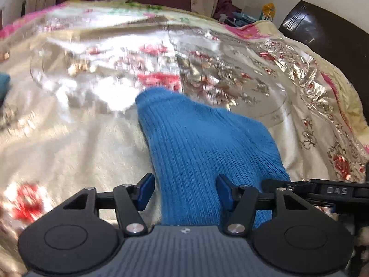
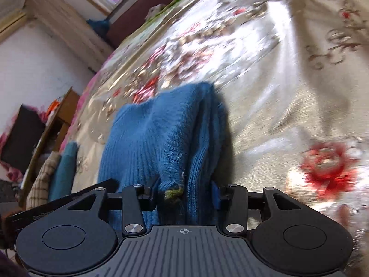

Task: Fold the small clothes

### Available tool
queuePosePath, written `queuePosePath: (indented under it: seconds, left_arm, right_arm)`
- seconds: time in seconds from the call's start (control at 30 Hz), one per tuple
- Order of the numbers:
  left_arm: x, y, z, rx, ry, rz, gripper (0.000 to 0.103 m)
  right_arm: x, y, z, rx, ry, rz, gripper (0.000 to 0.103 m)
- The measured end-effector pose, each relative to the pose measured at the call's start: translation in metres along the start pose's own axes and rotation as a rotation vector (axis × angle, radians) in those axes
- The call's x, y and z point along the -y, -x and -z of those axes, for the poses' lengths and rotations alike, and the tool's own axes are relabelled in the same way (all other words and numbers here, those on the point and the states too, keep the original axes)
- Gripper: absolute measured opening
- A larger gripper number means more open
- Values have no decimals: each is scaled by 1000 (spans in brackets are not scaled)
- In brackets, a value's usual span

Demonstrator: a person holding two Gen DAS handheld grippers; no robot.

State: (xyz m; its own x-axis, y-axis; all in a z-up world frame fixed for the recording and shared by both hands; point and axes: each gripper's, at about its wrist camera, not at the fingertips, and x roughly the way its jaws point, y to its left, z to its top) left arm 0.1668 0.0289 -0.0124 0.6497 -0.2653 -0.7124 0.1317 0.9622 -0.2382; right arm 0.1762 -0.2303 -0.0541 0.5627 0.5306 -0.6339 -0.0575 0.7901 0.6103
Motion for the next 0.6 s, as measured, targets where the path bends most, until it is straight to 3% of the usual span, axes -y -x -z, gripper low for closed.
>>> queuePosePath:
  seconds: [0.13,0.3,0.4,0.6]
  left_arm:
    - [10,6,-12,67,-75,-57,62]
    - [14,-10,-25,65,-106,-136,62]
    - [14,-22,-28,40,-102,-153,62]
    - [13,-38,-26,11,-104,-149,65]
  right_arm:
    - [-11,26,-4,74,51,70,43]
    - [-44,30,-15,180,203,135,44]
    - [-61,13,-18,175,294,155,42]
    - [-53,-27,-20,101,318,225,38]
